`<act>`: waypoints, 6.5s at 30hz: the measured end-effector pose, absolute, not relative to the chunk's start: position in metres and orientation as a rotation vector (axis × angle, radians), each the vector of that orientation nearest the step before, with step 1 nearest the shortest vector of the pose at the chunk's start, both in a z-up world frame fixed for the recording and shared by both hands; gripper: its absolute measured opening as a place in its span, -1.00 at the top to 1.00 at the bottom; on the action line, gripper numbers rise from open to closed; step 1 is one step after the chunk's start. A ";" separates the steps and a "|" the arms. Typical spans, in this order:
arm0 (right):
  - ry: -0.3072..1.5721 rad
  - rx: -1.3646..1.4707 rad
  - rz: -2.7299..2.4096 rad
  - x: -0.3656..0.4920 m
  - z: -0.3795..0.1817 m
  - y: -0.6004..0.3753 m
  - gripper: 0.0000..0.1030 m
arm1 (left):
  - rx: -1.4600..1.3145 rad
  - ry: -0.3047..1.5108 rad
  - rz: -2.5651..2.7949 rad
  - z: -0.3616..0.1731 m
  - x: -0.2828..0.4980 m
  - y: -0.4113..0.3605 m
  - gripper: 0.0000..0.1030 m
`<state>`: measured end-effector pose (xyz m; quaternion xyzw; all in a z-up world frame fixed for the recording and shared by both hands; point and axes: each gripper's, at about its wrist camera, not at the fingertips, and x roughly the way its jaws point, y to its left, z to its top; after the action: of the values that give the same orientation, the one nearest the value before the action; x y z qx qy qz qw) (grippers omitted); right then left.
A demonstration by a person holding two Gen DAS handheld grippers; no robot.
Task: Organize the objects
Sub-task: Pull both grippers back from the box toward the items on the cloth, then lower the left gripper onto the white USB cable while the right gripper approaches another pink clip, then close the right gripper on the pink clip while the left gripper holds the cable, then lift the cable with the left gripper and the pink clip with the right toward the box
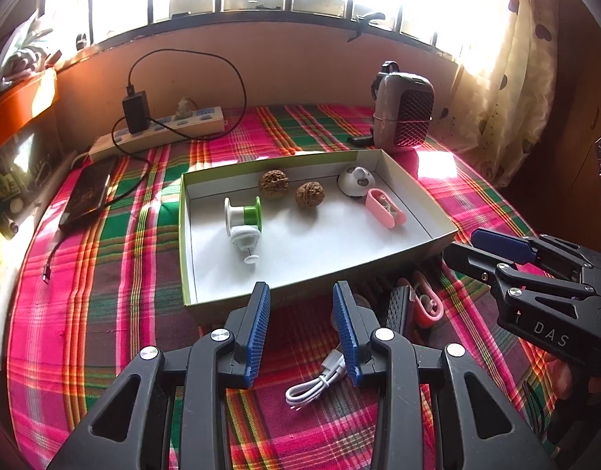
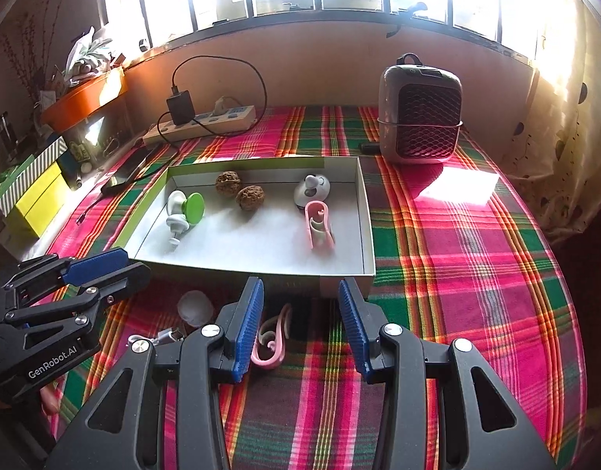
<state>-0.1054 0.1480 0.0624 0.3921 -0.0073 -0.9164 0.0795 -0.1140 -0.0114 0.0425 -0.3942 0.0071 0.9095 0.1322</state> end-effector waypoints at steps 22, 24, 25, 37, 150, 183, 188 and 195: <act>-0.040 1.240 -2.743 -0.071 0.043 0.159 0.19 | -1.195 0.049 2.487 0.012 -0.087 -0.017 0.33; -0.038 1.252 -2.742 -0.071 0.041 0.160 0.19 | -1.202 0.088 2.470 0.009 -0.087 -0.011 0.33; -0.039 1.257 -2.741 -0.071 0.040 0.160 0.19 | -1.205 0.107 2.466 0.007 -0.086 -0.008 0.33; -0.040 1.271 -2.736 -0.076 0.037 0.160 0.18 | -1.197 0.240 2.474 0.002 -0.095 0.005 0.33; 0.106 1.281 -2.686 -0.112 0.017 0.139 0.53 | -1.220 0.079 2.584 0.002 -0.106 -0.038 0.68; 0.046 1.194 -2.719 -0.104 0.047 0.143 0.53 | -1.141 0.015 2.627 0.034 -0.107 -0.034 0.68; 0.051 1.167 -2.721 -0.109 0.056 0.141 0.53 | -1.130 0.011 2.621 0.039 -0.114 -0.029 0.68; 0.038 1.142 -2.697 -0.124 0.065 0.137 0.53 | -1.114 0.011 2.613 0.045 -0.126 -0.021 0.68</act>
<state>-0.1241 0.1372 0.0653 0.3878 0.0131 -0.9155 0.1061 -0.1263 -0.0206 0.0451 -0.3879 0.0040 0.9094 0.1501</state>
